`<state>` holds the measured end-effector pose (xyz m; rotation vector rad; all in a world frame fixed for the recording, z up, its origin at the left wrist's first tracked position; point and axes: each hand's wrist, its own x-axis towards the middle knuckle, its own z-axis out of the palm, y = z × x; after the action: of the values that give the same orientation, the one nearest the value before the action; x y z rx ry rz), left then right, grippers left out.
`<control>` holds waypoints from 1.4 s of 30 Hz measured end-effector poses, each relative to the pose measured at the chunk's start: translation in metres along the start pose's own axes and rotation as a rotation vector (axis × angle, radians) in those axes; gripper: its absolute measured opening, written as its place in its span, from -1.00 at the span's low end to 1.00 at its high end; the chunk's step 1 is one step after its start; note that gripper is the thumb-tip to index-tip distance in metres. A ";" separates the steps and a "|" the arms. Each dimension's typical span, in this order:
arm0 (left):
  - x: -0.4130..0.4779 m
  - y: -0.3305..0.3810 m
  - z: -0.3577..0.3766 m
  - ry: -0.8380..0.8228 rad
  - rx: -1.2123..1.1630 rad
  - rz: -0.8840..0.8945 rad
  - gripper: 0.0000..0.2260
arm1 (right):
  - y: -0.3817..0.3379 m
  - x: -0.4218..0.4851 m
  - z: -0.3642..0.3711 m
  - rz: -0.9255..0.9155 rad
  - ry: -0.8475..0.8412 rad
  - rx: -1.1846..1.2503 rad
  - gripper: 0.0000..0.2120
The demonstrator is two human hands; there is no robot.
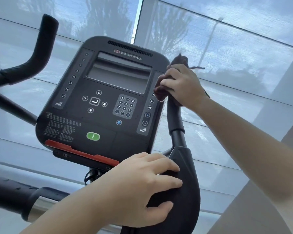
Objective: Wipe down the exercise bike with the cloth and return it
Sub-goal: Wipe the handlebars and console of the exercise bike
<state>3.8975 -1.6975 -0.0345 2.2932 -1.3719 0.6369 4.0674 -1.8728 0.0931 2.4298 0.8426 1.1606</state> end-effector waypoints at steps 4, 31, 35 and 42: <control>0.001 0.004 0.000 0.014 -0.083 -0.072 -0.75 | -0.011 -0.060 0.010 0.197 0.152 0.460 -0.85; 0.069 0.084 0.051 0.126 0.349 -0.733 -0.56 | -0.040 -0.122 0.020 0.848 0.292 1.583 -0.83; 0.072 0.087 0.050 0.110 0.364 -0.762 -0.55 | -0.060 -0.168 0.006 0.878 0.250 1.782 -0.80; 0.069 0.089 0.052 0.153 0.393 -0.772 -0.58 | -0.061 -0.167 -0.001 0.858 0.213 1.736 -0.86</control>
<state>3.8562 -1.8146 -0.0293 2.7235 -0.2294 0.8250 3.9609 -1.9310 -0.0366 4.4794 1.1424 0.9804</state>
